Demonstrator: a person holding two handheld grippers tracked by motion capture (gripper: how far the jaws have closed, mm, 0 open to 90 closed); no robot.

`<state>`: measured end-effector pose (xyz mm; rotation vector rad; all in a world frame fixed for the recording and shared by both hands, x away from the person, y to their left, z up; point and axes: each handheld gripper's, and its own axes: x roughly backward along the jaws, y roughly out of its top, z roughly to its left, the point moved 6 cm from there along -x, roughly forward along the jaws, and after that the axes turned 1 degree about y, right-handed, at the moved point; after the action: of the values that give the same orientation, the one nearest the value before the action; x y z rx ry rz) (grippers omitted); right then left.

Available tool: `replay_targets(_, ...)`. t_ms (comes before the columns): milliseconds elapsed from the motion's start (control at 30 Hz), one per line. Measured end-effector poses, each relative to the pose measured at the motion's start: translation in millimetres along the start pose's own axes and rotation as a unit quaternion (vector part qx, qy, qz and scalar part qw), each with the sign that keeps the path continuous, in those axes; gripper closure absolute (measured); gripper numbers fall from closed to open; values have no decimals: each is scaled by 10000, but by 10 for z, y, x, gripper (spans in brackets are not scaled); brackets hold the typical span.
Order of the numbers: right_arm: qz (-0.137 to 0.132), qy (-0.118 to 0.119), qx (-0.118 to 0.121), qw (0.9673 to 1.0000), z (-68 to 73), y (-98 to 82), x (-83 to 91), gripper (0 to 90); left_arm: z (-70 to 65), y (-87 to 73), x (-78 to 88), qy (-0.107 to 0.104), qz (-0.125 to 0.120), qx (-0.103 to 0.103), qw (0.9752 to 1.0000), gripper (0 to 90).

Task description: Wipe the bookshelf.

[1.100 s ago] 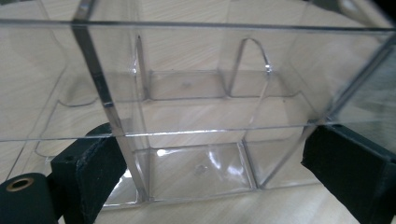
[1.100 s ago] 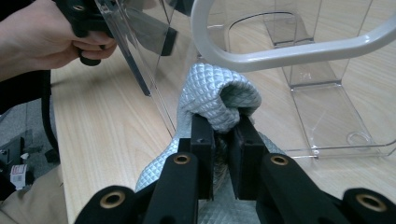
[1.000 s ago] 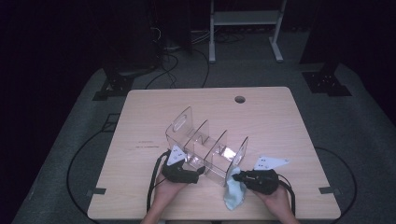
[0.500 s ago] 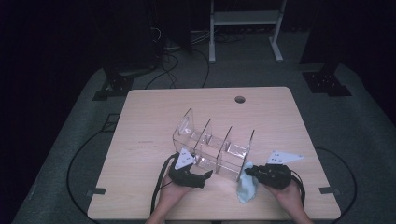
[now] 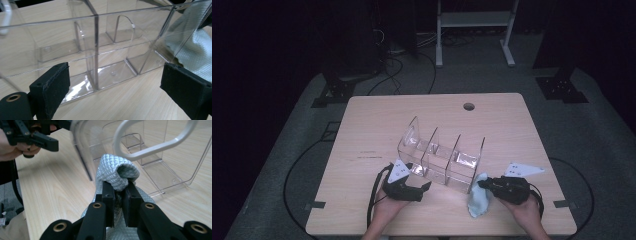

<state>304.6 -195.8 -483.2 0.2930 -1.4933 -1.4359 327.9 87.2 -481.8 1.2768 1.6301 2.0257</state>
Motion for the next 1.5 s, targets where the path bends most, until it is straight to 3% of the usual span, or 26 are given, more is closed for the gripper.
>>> replay_targets(233, 51, 63, 61, 9999, 79, -18, -4, 808, 214, 29, 224, 158, -168, 2, 9997, 85)
replay_targets(333, 79, 61, 64, 9999, 86, -18, -14, 808, 312, 62, 264, 128, -243, 11, 9996, 84)
replay_targets(567, 71, 40, 47, 10000, 111, -29, -12, 808, 500, 73, 182, 32, -235, -55, 9997, 70)
replay_targets(700, 84, 50, 43, 9999, 122, -32, -33, 808, 544, 64, 121, -20, -243, 10, 9997, 71)
replay_targets(833, 90, 55, 27, 9999, 117, -32, -41, 807, 533, 66, 50, -170, -286, 11, 9994, 72)
replay_targets(1133, 209, -27, 47, 9998, 75, -34, 3, 808, 465, 61, 3, -173, -339, 76, 9992, 73)
replay_targets(1333, 165, -205, -87, 9996, -48, -88, 141, 807, 286, 61, -32, -298, -239, -118, 9992, 73)
replay_targets(1500, 80, -310, -220, 9992, -161, -131, 251, 807, 216, 75, -33, -458, -260, -266, 9983, 79)
